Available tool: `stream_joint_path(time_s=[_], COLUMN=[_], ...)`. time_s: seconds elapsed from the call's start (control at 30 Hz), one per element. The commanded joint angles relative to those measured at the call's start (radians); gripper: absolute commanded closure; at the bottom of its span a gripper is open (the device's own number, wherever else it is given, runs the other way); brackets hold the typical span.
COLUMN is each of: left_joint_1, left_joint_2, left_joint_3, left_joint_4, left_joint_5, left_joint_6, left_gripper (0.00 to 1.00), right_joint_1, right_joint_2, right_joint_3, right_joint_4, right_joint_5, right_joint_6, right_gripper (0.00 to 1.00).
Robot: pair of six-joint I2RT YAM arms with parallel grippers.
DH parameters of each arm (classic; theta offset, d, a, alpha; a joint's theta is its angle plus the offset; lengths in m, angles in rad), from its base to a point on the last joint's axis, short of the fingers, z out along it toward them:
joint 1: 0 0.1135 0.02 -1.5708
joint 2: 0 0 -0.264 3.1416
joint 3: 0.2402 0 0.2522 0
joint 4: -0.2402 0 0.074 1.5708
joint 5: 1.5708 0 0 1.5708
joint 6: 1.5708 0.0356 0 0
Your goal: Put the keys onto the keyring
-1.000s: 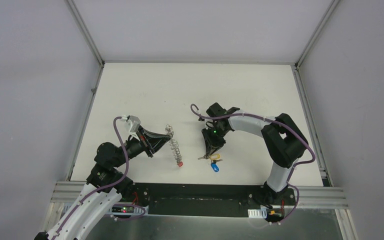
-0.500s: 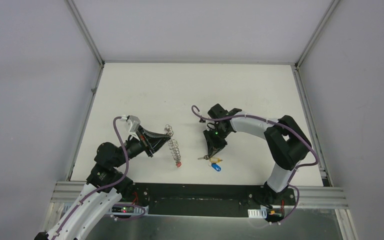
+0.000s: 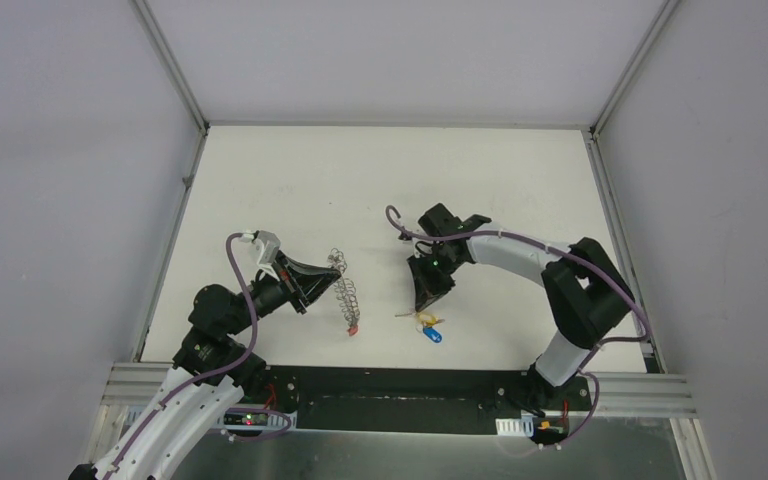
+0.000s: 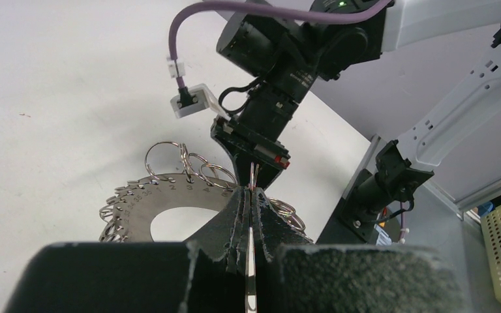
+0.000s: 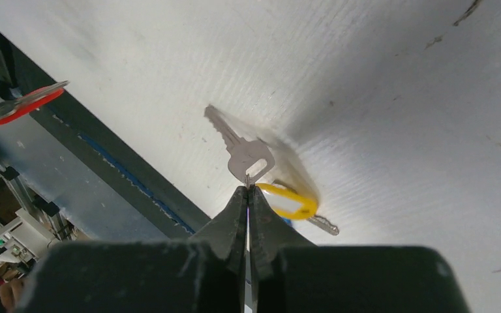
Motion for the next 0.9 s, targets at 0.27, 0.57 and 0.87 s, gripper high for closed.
stream_joint_path(time_s=[0.27, 0.57, 0.87], left_joint_1=[-0.01, -0.01, -0.01], left_joint_2=[0.017, 0.095, 0.175], left_joint_3=[0.054, 0.12, 0.151], left_joint_4=[0.028, -0.006, 0.032], left_joint_5=[0.033, 0.13, 0.18], left_joint_6=[0.047, 0.113, 0.118], left_gripper=[1.0, 1.0, 1.0], right_joint_1=[-0.005, -0.018, -0.025], right_joint_2=[-0.382, -0.541, -0.601], right_joint_3=[0.033, -0.002, 0.066], right_joint_4=[0.084, 0.218, 0.2], right_joint_5=[-0.016, -0.012, -0.042], right_joint_6=[-0.038, -0.02, 0.018], right_gripper=[1.0, 1.0, 1.0])
